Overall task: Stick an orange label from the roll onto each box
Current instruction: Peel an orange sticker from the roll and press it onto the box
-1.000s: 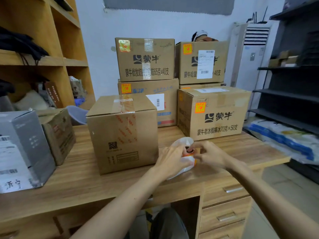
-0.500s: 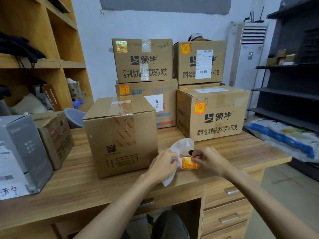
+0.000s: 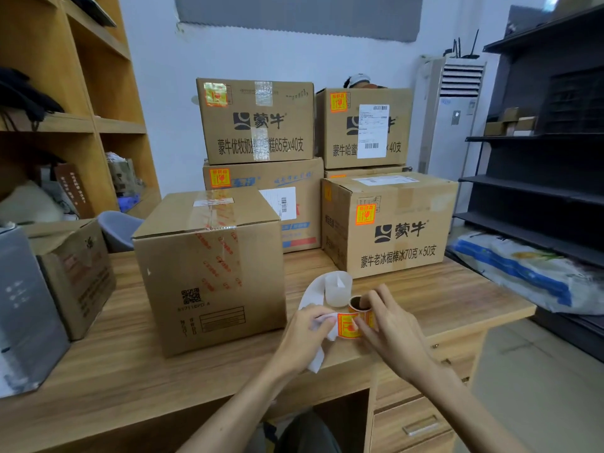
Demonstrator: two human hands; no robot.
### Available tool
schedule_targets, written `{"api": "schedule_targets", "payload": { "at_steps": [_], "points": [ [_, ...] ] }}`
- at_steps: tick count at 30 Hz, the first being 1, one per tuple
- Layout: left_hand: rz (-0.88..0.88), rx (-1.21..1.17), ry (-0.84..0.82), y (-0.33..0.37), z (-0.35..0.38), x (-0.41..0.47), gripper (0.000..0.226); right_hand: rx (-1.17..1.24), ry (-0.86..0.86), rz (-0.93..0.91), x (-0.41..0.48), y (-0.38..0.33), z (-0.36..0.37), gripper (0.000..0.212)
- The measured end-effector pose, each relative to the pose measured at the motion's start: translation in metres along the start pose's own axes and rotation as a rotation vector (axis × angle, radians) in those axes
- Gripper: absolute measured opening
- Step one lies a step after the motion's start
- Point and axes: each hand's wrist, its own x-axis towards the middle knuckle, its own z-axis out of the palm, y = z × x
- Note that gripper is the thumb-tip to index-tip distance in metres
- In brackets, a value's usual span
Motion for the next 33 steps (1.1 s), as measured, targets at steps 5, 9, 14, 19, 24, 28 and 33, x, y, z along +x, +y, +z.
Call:
{"api": "schedule_targets", "payload": {
  "at_steps": [5,9,14,19,24,28,33],
  "points": [
    [-0.019,-0.053,0.003,-0.002,-0.002,-0.001,0.014,0.021,0.038,-0.035,-0.005,-0.017,0.011,0.026],
    [-0.035,-0.090,0.004,-0.004,-0.001,-0.003,0.014,0.035,0.084,0.037,-0.007,-0.018,0.022,0.029],
    [-0.034,-0.156,-0.034,-0.001,-0.004,-0.004,0.015,0.074,0.064,0.098,-0.009,-0.019,0.024,0.032],
    [-0.031,-0.186,-0.068,0.001,-0.006,-0.005,0.019,0.077,0.084,0.109,-0.009,-0.020,0.022,0.046],
    [-0.038,-0.210,-0.103,0.002,-0.008,-0.007,0.019,0.041,0.112,0.126,-0.010,-0.020,0.021,0.038],
    [-0.022,-0.226,-0.092,0.004,-0.008,-0.006,0.020,0.038,0.124,0.136,-0.010,-0.025,0.019,0.035],
    [-0.006,-0.213,-0.089,0.005,-0.007,-0.007,0.021,0.099,0.127,0.179,-0.012,-0.029,0.014,0.018]
  ]
}}
